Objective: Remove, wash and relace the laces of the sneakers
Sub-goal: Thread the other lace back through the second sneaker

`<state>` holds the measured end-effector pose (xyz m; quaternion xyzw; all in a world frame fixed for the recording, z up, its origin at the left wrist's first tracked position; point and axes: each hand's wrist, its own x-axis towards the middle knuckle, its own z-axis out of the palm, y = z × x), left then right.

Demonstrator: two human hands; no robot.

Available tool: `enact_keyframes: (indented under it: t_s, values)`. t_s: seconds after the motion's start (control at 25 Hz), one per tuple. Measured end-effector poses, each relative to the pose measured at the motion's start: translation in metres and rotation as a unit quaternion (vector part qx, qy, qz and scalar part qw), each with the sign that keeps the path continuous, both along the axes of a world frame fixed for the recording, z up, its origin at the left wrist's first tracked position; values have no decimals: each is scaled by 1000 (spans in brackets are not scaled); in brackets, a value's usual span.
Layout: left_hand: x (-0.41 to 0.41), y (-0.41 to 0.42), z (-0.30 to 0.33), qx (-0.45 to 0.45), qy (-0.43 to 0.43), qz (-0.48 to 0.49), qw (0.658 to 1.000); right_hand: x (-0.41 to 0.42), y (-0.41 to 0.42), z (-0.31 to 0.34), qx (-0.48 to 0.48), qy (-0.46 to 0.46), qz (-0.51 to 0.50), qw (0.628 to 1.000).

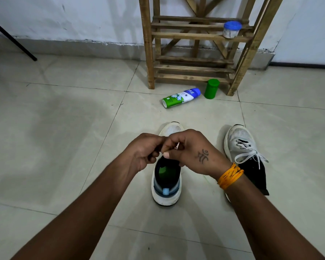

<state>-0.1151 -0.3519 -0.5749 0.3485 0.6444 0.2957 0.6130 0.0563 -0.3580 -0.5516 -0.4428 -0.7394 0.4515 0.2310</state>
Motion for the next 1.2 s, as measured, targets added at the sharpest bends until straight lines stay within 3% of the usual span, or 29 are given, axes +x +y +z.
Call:
enact_keyframes:
  t_s: [0.16, 0.36, 0.52, 0.6, 0.72, 0.8, 0.84, 0.92, 1.0, 1.12, 1.2]
  values:
    - [-5, 5, -5, -14, 1, -90, 996, -1, 9, -17, -62, 119, -81, 988]
    - [-16, 9, -3, 11, 16, -129, 991, -5, 16, -42, -140, 151, -107, 973]
    - [-15, 7, -11, 93, 155, -174, 968, -11, 17, -57, -129, 150, -141, 970]
    - [-9, 4, -19, 199, 264, -136, 934, -13, 18, -62, -131, 149, -174, 965]
    - [-5, -6, -30, 398, 401, -130, 815, -15, 21, -63, -167, 154, -208, 951]
    - [-8, -8, -37, 462, 451, -167, 745, -14, 22, -64, -177, 148, -210, 950]
    - [-11, -7, -38, 469, 459, -178, 733, -13, 21, -63, -178, 146, -206, 951]
    - [-14, -4, -36, 444, 437, -188, 759, -10, 20, -61, -182, 155, -192, 952]
    - [-12, -2, -31, 393, 367, -175, 825, -5, 19, -58, -191, 152, -177, 953]
    - [-10, 0, -21, 241, 184, -134, 944, -1, 18, -60, -144, 139, -174, 964]
    - [-10, 2, -18, 160, 57, -113, 979, -1, 16, -66, -73, 117, -182, 974]
